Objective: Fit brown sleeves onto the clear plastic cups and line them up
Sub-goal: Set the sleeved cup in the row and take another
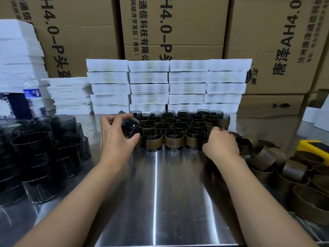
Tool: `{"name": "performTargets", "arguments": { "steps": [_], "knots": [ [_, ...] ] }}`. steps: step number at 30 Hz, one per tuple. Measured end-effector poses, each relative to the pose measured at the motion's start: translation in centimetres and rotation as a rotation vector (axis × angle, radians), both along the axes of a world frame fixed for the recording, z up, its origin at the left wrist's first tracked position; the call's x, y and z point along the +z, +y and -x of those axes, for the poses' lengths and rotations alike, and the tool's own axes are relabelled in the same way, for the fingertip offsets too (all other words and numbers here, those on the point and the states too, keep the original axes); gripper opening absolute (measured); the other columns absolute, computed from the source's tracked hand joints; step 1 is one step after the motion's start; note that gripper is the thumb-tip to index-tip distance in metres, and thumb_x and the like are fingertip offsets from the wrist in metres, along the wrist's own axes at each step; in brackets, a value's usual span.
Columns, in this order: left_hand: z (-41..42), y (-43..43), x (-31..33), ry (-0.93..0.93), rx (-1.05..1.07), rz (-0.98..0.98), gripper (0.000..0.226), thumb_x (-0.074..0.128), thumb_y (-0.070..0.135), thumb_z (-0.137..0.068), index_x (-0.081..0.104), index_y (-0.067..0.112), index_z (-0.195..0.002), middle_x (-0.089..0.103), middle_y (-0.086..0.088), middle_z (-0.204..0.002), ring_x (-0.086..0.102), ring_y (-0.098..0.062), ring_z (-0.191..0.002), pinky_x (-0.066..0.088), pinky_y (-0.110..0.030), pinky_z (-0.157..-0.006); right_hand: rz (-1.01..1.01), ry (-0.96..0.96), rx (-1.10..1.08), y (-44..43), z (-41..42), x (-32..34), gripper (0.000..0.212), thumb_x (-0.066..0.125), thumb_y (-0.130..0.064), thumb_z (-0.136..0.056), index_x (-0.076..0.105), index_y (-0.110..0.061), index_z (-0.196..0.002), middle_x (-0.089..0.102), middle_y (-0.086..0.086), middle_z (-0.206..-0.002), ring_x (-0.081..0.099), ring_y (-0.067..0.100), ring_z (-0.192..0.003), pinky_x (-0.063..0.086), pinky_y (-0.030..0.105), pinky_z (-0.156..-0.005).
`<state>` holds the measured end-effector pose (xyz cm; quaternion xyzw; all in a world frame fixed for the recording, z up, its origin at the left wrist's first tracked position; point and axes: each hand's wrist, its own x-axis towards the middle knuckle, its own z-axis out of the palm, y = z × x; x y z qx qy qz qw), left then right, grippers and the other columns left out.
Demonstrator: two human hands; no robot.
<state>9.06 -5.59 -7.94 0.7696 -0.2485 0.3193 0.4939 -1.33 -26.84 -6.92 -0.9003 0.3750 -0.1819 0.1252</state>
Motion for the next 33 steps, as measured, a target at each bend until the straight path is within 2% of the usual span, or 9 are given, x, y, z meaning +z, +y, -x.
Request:
{"name": "performTargets", "arguments": {
  "steps": [4, 7, 9, 12, 17, 23, 28, 30, 33],
  "knots": [
    [-0.5, -0.1, -0.3, 0.162, -0.087, 0.14, 0.046, 0.078, 0.01, -0.075, 0.055, 0.047, -0.093, 0.034, 0.012, -0.105, 0.05, 0.018, -0.082, 0.04, -0.006, -0.082, -0.024, -0.084, 0.042, 0.0, 0.1, 0.1, 0.037, 0.054, -0.009, -0.089, 0.051, -0.009, -0.125, 0.051, 0.018, -0.125, 0.05, 0.036, -0.115, 0.044, 0.037, -0.084],
    [-1.2, -0.1, -0.5, 0.399, -0.202, 0.338, 0.043, 0.075, 0.01, -0.078, 0.055, 0.046, -0.09, 0.047, -0.003, -0.125, 0.061, -0.01, -0.101, 0.051, -0.035, -0.092, -0.015, -0.177, 0.054, 0.2, 0.1, 0.2, 0.041, 0.056, -0.01, -0.088, 0.047, -0.009, -0.128, 0.043, 0.018, -0.129, 0.048, 0.036, -0.115, 0.044, 0.037, -0.089],
    [-1.5, -0.2, -0.6, 0.539, -0.273, 0.482, 0.04, 0.072, 0.004, -0.079, 0.053, 0.037, -0.091, 0.053, -0.014, -0.128, 0.064, -0.025, -0.099, 0.056, -0.043, -0.085, -0.009, -0.227, 0.039, 0.2, -0.1, 0.2, 0.045, 0.057, -0.014, -0.088, 0.043, -0.005, -0.13, 0.041, 0.019, -0.13, 0.045, 0.037, -0.118, 0.042, 0.036, -0.09],
    [-1.7, 0.0, -0.7, 0.671, -0.382, 0.656, 0.033, 0.067, 0.002, -0.084, 0.049, 0.027, -0.094, 0.059, -0.013, -0.107, 0.061, -0.021, -0.082, 0.059, -0.037, -0.066, -0.013, -0.245, 0.019, 0.0, -0.3, 0.0, 0.045, 0.055, -0.019, -0.089, 0.042, 0.001, -0.127, 0.043, 0.021, -0.129, 0.044, 0.037, -0.119, 0.041, 0.037, -0.09],
    [-1.6, 0.1, -0.4, 0.842, -0.582, 0.853, 0.023, 0.062, 0.009, -0.09, 0.047, 0.014, -0.107, 0.058, -0.008, -0.084, 0.063, -0.027, -0.076, 0.06, -0.036, -0.058, 0.022, -0.264, 0.017, 0.0, -0.3, -0.2, 0.044, 0.055, -0.029, -0.089, 0.049, -0.002, -0.124, 0.046, 0.018, -0.126, 0.042, 0.034, -0.118, 0.043, 0.037, -0.088],
    [-1.2, 0.2, -0.4, 0.921, -0.67, 0.835, 0.006, 0.058, 0.017, -0.092, 0.062, 0.012, -0.091, 0.072, -0.005, -0.071, 0.073, -0.02, -0.066, 0.057, -0.026, -0.053, 0.082, -0.293, -0.005, -0.1, -0.1, -0.1, 0.026, 0.061, -0.034, -0.086, 0.067, -0.019, -0.107, 0.046, 0.009, -0.12, 0.04, 0.029, -0.118, 0.043, 0.036, -0.088],
    [-1.3, 0.0, -0.7, 0.951, -0.691, 0.786, 0.008, 0.059, 0.018, -0.09, 0.063, 0.012, -0.094, 0.073, -0.007, -0.078, 0.073, -0.021, -0.069, 0.057, -0.026, -0.053, -0.198, -0.376, 0.1, 0.0, -0.2, 0.1, 0.014, 0.062, -0.021, -0.082, 0.066, -0.017, -0.069, 0.068, 0.006, -0.087, 0.064, 0.025, -0.086, 0.051, 0.031, -0.07],
    [-1.2, -0.2, -1.0, 0.962, -0.705, 0.772, 0.01, 0.06, 0.018, -0.09, 0.063, 0.011, -0.096, 0.07, -0.01, -0.088, 0.073, -0.022, -0.07, 0.057, -0.026, -0.053, -0.253, -0.45, 0.124, 0.1, -0.2, 0.2, 0.013, 0.061, -0.02, -0.082, 0.065, -0.016, -0.07, 0.067, 0.001, -0.077, 0.064, 0.022, -0.082, 0.05, 0.03, -0.071],
    [-1.1, -0.5, -1.3, 0.994, -0.725, 0.752, 0.015, 0.059, 0.02, -0.091, 0.061, 0.008, -0.099, 0.067, -0.014, -0.094, 0.071, -0.029, -0.077, 0.057, -0.026, -0.052, -0.272, -0.518, 0.153, 0.2, -0.4, 0.4, 0.002, 0.061, -0.021, -0.085, 0.062, -0.02, -0.086, 0.062, -0.004, -0.086, 0.056, 0.016, -0.086, 0.04, 0.023, -0.071]
  ]
}}
